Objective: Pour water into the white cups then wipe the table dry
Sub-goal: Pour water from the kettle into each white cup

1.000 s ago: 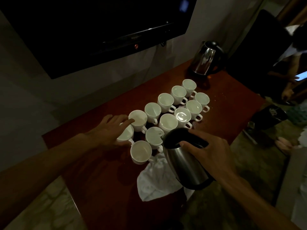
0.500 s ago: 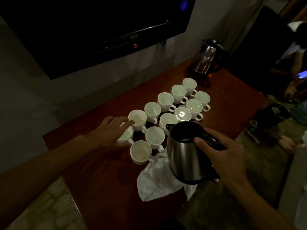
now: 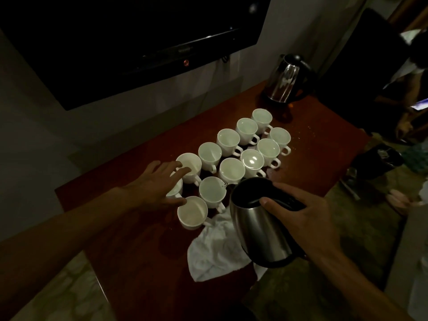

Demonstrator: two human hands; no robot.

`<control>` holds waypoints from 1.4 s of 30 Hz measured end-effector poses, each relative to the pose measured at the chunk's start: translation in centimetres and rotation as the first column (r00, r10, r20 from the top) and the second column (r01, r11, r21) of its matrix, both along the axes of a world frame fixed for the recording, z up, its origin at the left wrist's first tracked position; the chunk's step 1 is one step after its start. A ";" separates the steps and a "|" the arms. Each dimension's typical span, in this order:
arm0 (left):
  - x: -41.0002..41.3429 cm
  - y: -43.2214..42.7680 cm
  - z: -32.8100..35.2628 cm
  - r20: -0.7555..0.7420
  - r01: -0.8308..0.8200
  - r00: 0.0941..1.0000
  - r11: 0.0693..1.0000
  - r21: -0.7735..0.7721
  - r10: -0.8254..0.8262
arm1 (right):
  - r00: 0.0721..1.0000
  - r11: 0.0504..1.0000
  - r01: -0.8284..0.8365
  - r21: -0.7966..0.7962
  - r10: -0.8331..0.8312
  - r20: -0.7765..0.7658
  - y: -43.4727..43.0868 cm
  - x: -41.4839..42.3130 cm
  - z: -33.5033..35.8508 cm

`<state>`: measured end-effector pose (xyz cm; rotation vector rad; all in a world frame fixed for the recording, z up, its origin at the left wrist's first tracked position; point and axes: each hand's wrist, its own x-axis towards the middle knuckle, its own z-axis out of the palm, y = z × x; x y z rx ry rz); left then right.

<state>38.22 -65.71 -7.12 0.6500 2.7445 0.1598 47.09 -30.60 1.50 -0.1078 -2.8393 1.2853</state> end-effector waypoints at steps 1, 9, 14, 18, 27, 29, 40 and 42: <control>0.1 -0.1 -0.1 0.000 -0.001 1.000 1.000 0.003 0.001 | 1.000 1.000 -0.010 0.012 0.010 0.007 0.0 0.0 0.1; 0.4 -0.4 -0.5 0.011 -0.015 1.000 1.000 0.007 0.015 | 0.999 0.996 -0.037 0.083 0.034 0.040 -0.4 -0.4 0.6; 0.5 -0.4 0.3 0.000 -0.007 1.000 1.000 0.003 0.007 | 0.999 0.992 -0.050 0.116 0.047 0.025 -0.5 -0.7 0.6; 0.5 -0.3 1.0 0.016 -0.016 1.000 0.999 -0.028 0.016 | 0.999 0.988 -0.054 0.142 0.053 0.004 -0.7 -0.8 0.6; 0.6 -0.9 1.0 0.054 -0.064 0.997 0.998 0.000 0.064 | 1.000 0.999 -0.009 0.030 0.009 0.009 -1.1 -0.5 0.5; 0.5 -0.9 0.7 0.011 -0.050 0.999 0.999 0.006 0.050 | 1.000 1.000 0.005 0.005 -0.005 -0.005 -1.1 -0.4 0.5; -0.5 -0.7 0.3 -0.123 -0.008 0.992 0.999 0.038 0.012 | 0.997 0.995 0.004 -0.095 -0.012 -0.080 -2.0 -0.6 1.2; -0.4 -0.6 0.4 -0.131 -0.003 0.991 0.999 0.043 0.009 | 0.995 0.996 -0.002 -0.090 -0.007 -0.101 -2.1 -0.8 1.3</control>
